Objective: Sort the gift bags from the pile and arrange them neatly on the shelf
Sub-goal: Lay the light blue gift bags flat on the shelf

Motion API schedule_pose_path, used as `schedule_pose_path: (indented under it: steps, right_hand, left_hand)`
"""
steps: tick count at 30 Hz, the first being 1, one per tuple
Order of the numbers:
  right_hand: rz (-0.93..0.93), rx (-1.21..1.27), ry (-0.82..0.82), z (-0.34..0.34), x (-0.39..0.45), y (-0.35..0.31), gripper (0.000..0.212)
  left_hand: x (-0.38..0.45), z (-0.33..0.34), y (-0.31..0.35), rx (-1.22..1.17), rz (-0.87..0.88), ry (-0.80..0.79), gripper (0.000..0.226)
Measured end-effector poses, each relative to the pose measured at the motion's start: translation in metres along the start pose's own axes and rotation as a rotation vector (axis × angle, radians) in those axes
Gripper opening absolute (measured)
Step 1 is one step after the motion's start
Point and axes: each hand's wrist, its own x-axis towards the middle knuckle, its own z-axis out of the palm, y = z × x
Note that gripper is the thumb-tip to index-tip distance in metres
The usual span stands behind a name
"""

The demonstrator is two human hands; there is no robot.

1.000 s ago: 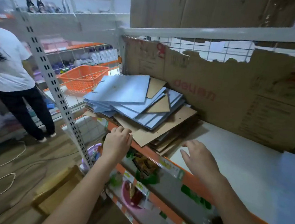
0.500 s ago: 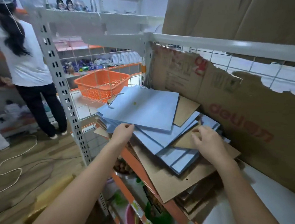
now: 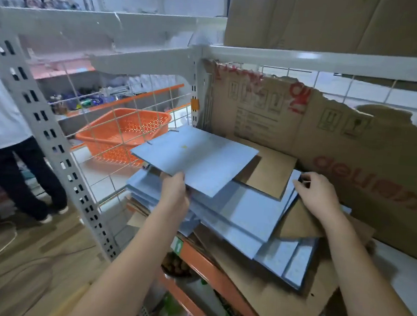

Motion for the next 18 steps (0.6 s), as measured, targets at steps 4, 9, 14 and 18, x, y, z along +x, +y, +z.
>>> schedule_pose_path:
  steps: [4, 9, 14, 18]
  right_hand:
    - [0.115, 0.090, 0.015, 0.003, 0.012, -0.006, 0.046]
    - [0.179, 0.165, 0.080, 0.005, 0.015, -0.011, 0.037]
    - [0.252, 0.145, 0.066, 0.005, 0.009, -0.019, 0.040]
    - [0.292, 0.183, 0.067, 0.006, 0.008, -0.022, 0.034]
  left_hand:
    - [0.009, -0.018, 0.011, 0.129, 0.084, -0.063, 0.036]
    - [-0.008, -0.050, 0.018, 0.245, -0.006, -0.234, 0.032]
    - [-0.022, -0.060, 0.018, 0.399, -0.014, -0.309, 0.039]
    - [-0.029, -0.058, 0.017, 0.444, 0.011, -0.332, 0.033]
